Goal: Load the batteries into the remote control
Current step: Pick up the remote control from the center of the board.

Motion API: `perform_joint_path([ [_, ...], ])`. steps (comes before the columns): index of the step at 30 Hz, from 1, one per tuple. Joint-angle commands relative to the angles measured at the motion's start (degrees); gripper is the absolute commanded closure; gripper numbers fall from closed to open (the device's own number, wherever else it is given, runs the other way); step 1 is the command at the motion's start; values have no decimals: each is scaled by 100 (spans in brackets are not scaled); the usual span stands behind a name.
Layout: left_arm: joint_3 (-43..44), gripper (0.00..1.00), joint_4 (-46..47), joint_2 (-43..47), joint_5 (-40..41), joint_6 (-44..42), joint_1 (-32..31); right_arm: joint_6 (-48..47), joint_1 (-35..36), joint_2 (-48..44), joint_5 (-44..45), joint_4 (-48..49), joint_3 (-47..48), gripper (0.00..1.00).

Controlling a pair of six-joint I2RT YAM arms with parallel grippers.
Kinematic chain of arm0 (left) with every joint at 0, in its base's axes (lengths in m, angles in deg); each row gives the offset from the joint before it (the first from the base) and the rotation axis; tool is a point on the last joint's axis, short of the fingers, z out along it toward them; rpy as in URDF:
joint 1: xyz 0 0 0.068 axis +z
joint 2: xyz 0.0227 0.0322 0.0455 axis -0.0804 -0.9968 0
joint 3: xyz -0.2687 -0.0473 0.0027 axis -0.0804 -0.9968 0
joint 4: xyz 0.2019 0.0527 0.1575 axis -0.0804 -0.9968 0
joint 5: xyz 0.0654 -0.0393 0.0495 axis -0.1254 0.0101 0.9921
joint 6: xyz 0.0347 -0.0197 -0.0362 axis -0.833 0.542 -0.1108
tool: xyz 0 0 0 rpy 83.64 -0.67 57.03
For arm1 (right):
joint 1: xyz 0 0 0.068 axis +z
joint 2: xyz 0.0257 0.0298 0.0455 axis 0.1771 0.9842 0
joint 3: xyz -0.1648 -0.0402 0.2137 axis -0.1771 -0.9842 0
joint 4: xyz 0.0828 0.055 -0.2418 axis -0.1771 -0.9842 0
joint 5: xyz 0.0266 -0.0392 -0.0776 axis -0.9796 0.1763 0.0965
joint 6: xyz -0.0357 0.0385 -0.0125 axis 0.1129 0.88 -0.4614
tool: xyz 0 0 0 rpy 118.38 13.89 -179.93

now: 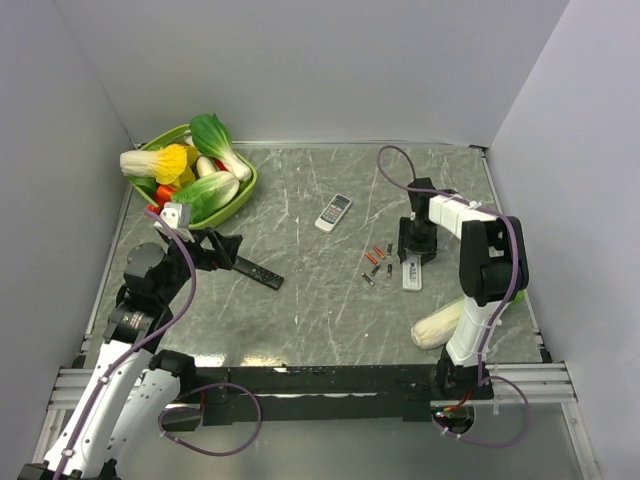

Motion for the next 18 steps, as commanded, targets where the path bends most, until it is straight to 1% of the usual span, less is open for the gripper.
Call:
perform_joint_path([
  [1, 51, 3, 320, -29, -176, -66, -48, 287, 16, -671, 184, 15, -160, 69],
  [3, 42, 3, 399, -38, -203, 30, -57, 515, 16, -1110, 114, 103, -336, 76],
  [5, 33, 3, 452, -73, -212, 170, -136, 778, -2, -1410, 26, 243, -520, 81],
  [6, 42, 3, 487, -82, -220, 336, -188, 893, -2, -1716, -9, 287, -582, 83],
  [8, 51, 3, 575, -126, -142, 574, -434, 1217, -11, -2043, -395, 515, -793, 84],
  [9, 42, 3, 593, -135, -46, 862, -548, 1376, -2, -2375, -518, 638, -872, 84],
  [10, 16, 3, 715, -161, 147, 1022, -802, 1508, -2, -2526, -1024, 883, -1073, 84],
  [12, -98, 3, 908, -196, 332, 1469, -1110, 1982, 16, -2947, -1326, 1104, -1232, 85],
  [13, -151, 3, 1005, -257, 499, 1602, -1460, 2140, 42, -3080, -1554, 1235, -1425, 85],
  [14, -195, 3, 1337, -301, 639, 1725, -1655, 2472, 103, -3212, -1782, 1454, -1505, 86],
  [15, -273, 3, 1462, -363, 737, 1892, -1857, 2650, 156, -3474, -1837, 1561, -1593, 86],
  [16, -300, 3, 1585, -520, 746, 1946, -2259, 2965, 217, -3608, -1890, 1684, -1759, 86],
  [17, -318, 3, 1839, -608, 1164, 1981, -2463, 3133, 305, -3739, -1908, 1798, -1821, 86],
  [18, -344, 3, 1946, -714, 1325, 2016, -2683, 3318, 384, -3984, -1899, 1886, -1909, 87],
])
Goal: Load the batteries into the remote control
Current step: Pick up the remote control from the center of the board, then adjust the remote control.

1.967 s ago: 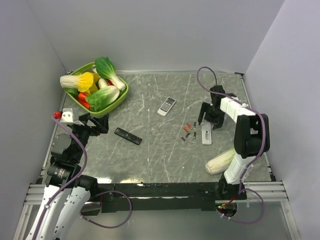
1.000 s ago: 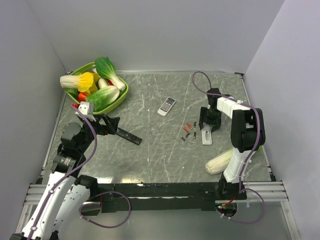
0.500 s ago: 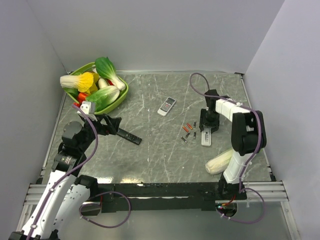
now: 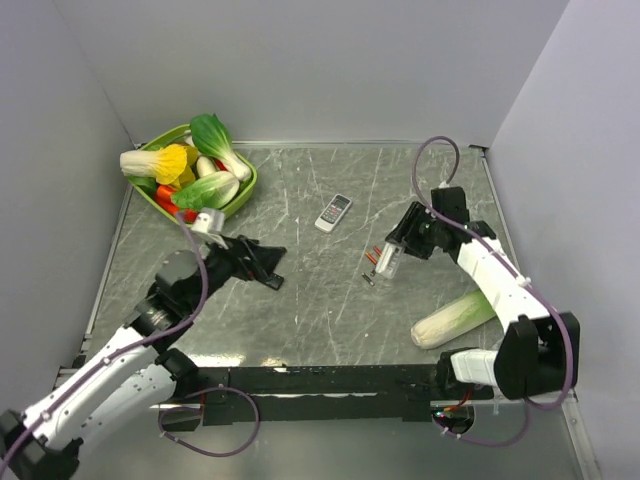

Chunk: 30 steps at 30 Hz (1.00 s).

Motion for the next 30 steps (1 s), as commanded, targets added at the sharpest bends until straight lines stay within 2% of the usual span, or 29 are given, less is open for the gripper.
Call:
perform_joint_path([
  [1, -128, 3, 1126, -556, 976, 563, -1160, 1476, 315, -740, -548, 798, -458, 87],
  [6, -164, 2, 2285, -1322, 2179, 300, -2514, 2321, 596, -1408, -680, 1229, -846, 87],
  [12, -15, 1, 3368, -2744, 2682, -95, -3263, 3113, 842, -1989, -707, 1441, -1215, 87],
  [17, 267, 6, 3781, -3423, 3060, -202, -3528, 3473, 983, -2253, -724, 1590, -1417, 85],
  [19, 258, 11, 4070, -3616, 3201, -167, -3598, 3596, 1001, -2315, -794, 1695, -1531, 85],
  [28, 557, 21, 4520, -4495, 3123, 123, -3704, 3975, 1071, -2596, -821, 1881, -1892, 84],
  [30, 636, 28, 4591, -4724, 3140, 176, -3730, 3983, 1080, -2622, -821, 1845, -1892, 84],
])
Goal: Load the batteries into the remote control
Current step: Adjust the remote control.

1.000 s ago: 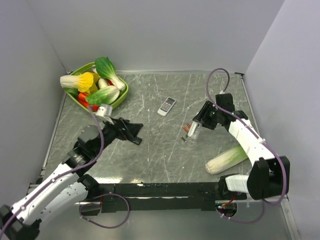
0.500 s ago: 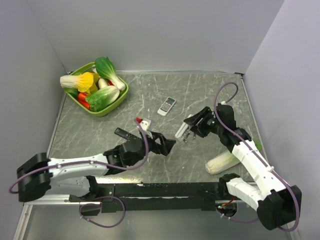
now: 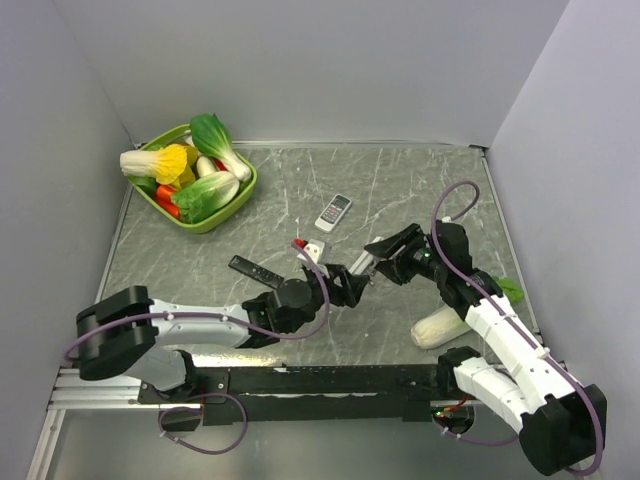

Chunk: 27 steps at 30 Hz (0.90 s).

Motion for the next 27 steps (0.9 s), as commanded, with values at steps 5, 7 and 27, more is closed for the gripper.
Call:
perform_joint_path([
  [5, 423, 67, 594, -455, 156, 247, -113, 227, 55, -263, -10, 300, -34, 79],
  [7, 431, 91, 462, -393, 236, 325, -113, -45, 37, -184, -141, 291, 9, 66],
  [27, 1633, 99, -4519, 1312, -2144, -367, 1160, -6065, 300, -1360, -1152, 1248, -60, 0],
])
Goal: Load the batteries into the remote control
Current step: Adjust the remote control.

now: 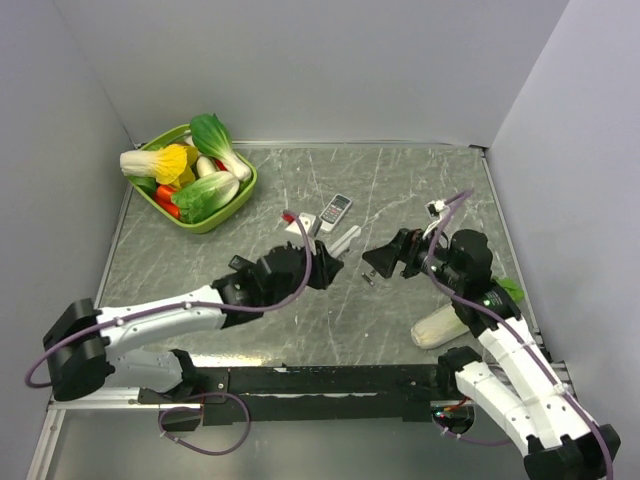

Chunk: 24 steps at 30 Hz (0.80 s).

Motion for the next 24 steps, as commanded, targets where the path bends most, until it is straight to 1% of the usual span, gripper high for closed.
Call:
perform_joint_path([
  [1, 876, 99, -1874, 523, -1325, -606, 601, -1933, 320, -434, -641, 1006, -281, 0],
  [2, 1017, 99, -2459, 576, -1762, -624, 742, -2378, 521, -478, -650, 1051, -360, 0],
  [3, 1271, 99, -2718, 620, -1984, -711, 883, -2557, 636, -557, -554, 1190, -405, 0],
  [4, 1413, 99, -3033, 690, -2248, -756, 1163, -2846, 725, -593, -544, 1270, -492, 0],
  [5, 1675, 99, -3280, 717, -2616, -817, 1270, -2849, 804, -610, -553, 1279, -536, 0],
  [6, 1799, 99, -3761, 734, -2819, -948, 1376, -3023, 970, -628, -570, 1628, -580, 0],
  [8, 2141, 99, -4142, 761, -3249, -1090, 1569, -3243, 1164, -584, -588, 1771, -642, 0],
  [9, 2248, 99, -4518, 752, -3339, -1221, 1613, -3383, 1435, -515, -318, 1693, -599, 0],
  [11, 2459, 99, -4819, 752, -3445, -1336, 1693, -3980, 1805, -444, 34, 1561, -458, 0],
  [12, 2503, 99, -5038, 752, -3446, -1406, 1719, -4226, 2163, -409, 332, 1570, -423, 0],
  [13, 2539, 99, -5171, 761, -3437, -1441, 1754, -4690, 2315, -391, 457, 1613, -440, 0],
  [15, 2574, 99, -5286, 787, -3463, -1520, 1798, -5088, 2762, -365, 694, 1753, -458, 0],
  [16, 2574, 99, -5382, 805, -3489, -1538, 1825, -5464, 2886, -330, 886, 1824, -440, 0],
  [18, 2557, 99, -5427, 831, -3568, -1565, 1825, -5765, 3133, -190, 1090, 1842, -370, 0],
  [19, 2530, 99, -5436, 840, -3682, -1582, 1825, -5993, 3360, -128, 1334, 1851, -265, 0],
  [24, 2434, 99, -5462, 849, -3867, -1662, 1816, -6408, 3652, 408, 1433, 2026, -27, 0],
])
